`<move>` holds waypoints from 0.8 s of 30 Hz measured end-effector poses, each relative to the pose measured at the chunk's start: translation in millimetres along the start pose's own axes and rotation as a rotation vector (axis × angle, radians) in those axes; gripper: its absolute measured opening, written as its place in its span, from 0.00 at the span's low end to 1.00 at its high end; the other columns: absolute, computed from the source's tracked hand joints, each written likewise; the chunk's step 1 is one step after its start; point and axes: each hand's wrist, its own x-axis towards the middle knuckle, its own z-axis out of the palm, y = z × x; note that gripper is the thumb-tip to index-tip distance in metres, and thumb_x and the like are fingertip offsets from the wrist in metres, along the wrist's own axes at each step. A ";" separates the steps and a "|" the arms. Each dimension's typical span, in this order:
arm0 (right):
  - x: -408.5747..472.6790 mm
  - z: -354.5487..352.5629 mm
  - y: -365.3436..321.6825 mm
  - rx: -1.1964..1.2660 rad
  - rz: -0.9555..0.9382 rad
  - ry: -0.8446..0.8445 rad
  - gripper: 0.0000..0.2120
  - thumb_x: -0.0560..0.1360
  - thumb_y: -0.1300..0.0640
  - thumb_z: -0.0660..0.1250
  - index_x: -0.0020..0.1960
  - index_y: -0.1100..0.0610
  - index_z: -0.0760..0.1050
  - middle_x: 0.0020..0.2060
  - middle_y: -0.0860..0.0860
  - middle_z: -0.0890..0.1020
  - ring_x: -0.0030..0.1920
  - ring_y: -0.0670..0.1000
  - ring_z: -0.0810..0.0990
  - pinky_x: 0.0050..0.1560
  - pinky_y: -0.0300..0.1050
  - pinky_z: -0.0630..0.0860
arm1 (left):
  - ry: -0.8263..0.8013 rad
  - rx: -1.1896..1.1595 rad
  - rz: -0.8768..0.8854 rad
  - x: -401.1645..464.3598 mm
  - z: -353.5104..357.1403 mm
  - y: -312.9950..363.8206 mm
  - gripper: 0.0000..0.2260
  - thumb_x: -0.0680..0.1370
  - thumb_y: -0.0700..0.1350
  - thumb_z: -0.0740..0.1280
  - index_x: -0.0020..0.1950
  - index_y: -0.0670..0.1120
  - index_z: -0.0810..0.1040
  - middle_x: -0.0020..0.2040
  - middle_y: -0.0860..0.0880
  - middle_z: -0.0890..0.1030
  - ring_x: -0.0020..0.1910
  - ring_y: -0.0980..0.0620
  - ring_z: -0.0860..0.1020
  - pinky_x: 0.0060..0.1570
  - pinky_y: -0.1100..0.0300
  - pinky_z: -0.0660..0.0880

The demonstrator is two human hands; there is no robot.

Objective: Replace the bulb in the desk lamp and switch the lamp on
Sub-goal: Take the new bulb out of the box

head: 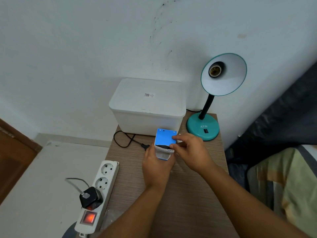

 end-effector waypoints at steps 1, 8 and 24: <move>-0.4 -0.3 -0.6 -0.009 -0.028 0.020 0.16 0.74 0.51 0.70 0.60 0.54 0.80 0.52 0.49 0.82 0.48 0.46 0.80 0.53 0.46 0.78 | 0.001 0.002 0.001 0.0 0.0 0.5 0.25 0.66 0.57 0.77 0.59 0.52 0.77 0.49 0.55 0.79 0.47 0.58 0.78 0.45 0.53 0.80; 9.8 -7.6 -13.4 -0.004 -0.036 0.178 0.11 0.77 0.48 0.66 0.54 0.52 0.80 0.44 0.46 0.83 0.43 0.42 0.79 0.45 0.41 0.78 | -0.020 -0.004 -0.008 -1.6 -2.5 -2.0 0.25 0.65 0.57 0.78 0.58 0.52 0.76 0.50 0.56 0.78 0.48 0.59 0.77 0.44 0.58 0.80; 24.7 -0.5 -10.4 0.032 -0.072 0.254 0.12 0.76 0.58 0.66 0.59 0.55 0.80 0.53 0.49 0.82 0.50 0.47 0.80 0.52 0.48 0.78 | -0.095 -0.075 0.022 4.0 -8.0 0.1 0.20 0.68 0.53 0.78 0.56 0.56 0.76 0.49 0.60 0.77 0.48 0.62 0.78 0.42 0.68 0.76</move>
